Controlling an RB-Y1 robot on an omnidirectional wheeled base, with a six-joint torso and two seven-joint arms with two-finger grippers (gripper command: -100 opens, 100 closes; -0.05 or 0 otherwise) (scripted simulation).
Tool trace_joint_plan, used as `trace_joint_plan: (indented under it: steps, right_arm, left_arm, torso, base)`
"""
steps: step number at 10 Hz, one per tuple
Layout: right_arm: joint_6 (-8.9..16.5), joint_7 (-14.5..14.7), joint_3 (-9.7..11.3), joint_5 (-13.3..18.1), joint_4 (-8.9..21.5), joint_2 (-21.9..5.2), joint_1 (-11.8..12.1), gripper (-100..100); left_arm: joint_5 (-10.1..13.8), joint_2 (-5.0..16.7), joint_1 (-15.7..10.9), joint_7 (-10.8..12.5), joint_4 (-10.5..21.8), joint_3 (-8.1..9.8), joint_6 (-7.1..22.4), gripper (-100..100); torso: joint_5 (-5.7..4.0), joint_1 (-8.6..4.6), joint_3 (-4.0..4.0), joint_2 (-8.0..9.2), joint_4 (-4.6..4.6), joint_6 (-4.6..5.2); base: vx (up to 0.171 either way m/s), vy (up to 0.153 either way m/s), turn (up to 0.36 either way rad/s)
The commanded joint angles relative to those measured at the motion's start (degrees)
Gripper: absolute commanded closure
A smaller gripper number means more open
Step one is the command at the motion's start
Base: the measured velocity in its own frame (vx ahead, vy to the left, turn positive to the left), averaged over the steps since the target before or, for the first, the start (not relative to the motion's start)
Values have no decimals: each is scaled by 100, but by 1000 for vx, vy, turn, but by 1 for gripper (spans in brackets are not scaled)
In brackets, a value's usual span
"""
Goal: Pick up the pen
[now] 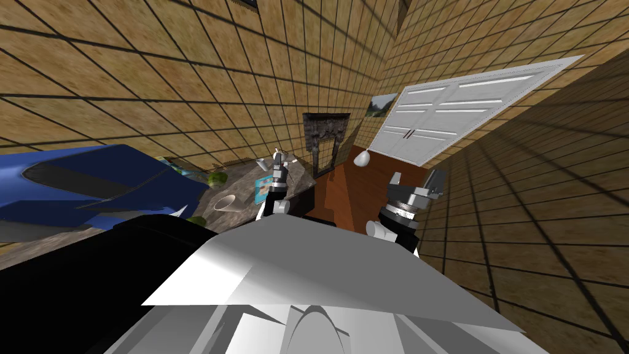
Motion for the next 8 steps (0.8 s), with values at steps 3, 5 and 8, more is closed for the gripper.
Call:
trace_joint_plan:
  steps: [3,5,8]
  right_arm:
    - [0,0,0,0,0,0,0,0]
    - [0,0,0,0,0,0,0,0]
    - [0,0,0,0,0,0,0,0]
  left_arm:
    - [211,517,73,-91,22,147,303,-100]
    - [432,856,153,-187,43,296,611,-100]
    - [719,1215,255,-312,67,490,989,-100]
  torso:
    - [0,1,-1,-2,0,0]
    - [0,0,-1,-2,-1,0]
    - [0,-1,-1,-2,-1,1]
  base:
    - [5,-5,-35]
    - [8,-10,-53]
    - [7,-8,-54]
